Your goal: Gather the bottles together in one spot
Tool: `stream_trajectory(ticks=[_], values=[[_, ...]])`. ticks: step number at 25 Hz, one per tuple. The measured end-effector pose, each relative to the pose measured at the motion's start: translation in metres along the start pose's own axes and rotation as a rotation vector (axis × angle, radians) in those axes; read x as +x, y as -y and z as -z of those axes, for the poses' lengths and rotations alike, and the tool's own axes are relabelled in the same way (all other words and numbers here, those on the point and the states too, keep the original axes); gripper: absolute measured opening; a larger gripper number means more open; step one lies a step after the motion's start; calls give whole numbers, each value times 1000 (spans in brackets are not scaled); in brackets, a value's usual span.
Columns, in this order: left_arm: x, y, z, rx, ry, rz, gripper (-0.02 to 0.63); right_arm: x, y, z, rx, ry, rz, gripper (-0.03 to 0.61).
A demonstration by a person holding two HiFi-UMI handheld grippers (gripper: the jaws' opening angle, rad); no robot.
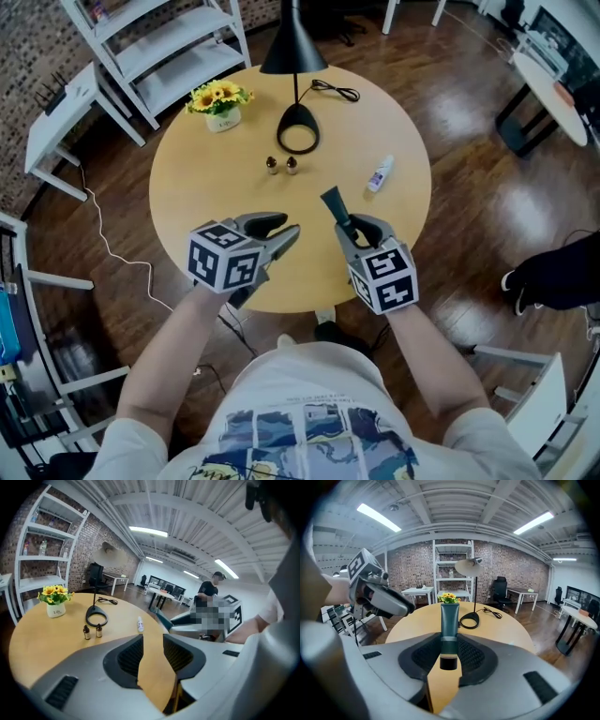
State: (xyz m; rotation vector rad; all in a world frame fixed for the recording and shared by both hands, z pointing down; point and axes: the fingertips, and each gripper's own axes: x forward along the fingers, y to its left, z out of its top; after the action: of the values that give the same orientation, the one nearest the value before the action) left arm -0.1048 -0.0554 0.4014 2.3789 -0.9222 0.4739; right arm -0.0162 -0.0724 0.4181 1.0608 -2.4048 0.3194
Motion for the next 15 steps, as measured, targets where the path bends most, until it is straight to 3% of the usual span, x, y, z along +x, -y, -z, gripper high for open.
stream_trajectory(ticks=[6, 12, 15], values=[[-29, 38, -13, 10, 38, 202, 158, -38, -70, 1, -49, 65, -8, 101], [-43, 71, 9, 62, -87, 364, 156, -60, -122, 9, -77, 113, 4, 102], [-39, 79, 18, 81, -136, 400, 81, -62, -126, 18, -90, 114, 22, 101]])
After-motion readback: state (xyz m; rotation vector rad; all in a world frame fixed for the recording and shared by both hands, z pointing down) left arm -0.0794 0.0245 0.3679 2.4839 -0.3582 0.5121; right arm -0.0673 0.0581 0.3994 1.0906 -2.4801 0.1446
